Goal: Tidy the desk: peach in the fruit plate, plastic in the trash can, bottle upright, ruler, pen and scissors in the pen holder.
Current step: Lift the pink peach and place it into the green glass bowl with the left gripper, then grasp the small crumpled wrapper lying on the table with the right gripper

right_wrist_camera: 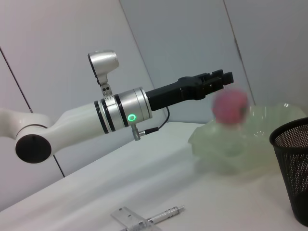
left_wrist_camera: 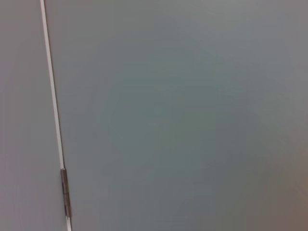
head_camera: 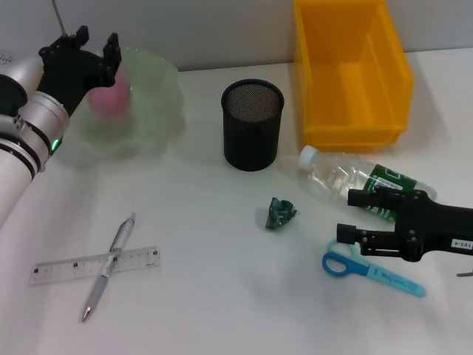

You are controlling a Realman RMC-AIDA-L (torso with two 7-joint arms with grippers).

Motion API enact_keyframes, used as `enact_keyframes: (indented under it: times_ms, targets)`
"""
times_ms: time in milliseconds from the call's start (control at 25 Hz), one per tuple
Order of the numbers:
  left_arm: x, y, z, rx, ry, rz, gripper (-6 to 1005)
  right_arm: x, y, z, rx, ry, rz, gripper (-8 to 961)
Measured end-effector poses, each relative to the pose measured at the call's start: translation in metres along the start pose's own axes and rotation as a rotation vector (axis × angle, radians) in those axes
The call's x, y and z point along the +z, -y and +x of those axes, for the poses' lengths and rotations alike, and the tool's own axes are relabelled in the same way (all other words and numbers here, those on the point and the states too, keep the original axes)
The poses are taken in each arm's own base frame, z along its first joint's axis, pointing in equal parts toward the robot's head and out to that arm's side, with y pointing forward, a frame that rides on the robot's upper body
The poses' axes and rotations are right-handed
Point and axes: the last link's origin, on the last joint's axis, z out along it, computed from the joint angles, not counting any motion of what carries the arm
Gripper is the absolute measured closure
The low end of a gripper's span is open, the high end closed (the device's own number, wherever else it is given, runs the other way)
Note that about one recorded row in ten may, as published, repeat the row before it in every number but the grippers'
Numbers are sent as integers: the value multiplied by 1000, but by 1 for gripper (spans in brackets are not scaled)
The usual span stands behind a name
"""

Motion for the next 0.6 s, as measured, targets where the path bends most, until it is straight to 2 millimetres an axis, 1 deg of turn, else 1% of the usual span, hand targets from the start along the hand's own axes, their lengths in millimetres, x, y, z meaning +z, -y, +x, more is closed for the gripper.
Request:
enact_keyframes:
  times_ms: [80,200,320,440,520,600]
  targets:
    - [0,0,-1,8,2,-5,545,0,0,0,0,0,1,133]
    - [-5,-3,-4,18,5,-28,489,-1,0,0,1,6,6,133]
    - [-15,-9,-8,26,-14,-74,433,-2,2,-3,-5,21,13,134]
    - [-35,-17,-14,10,-40,-163,377,-5,3,-8,-15,23,12,134]
    - [-52,-18,-20,-17,-56,-225,340,-9,5,-15,-21,10,19,134]
    - [-72,-18,-24,-31,-81,-309,238,-12,8,-23,-14,-2,25,134]
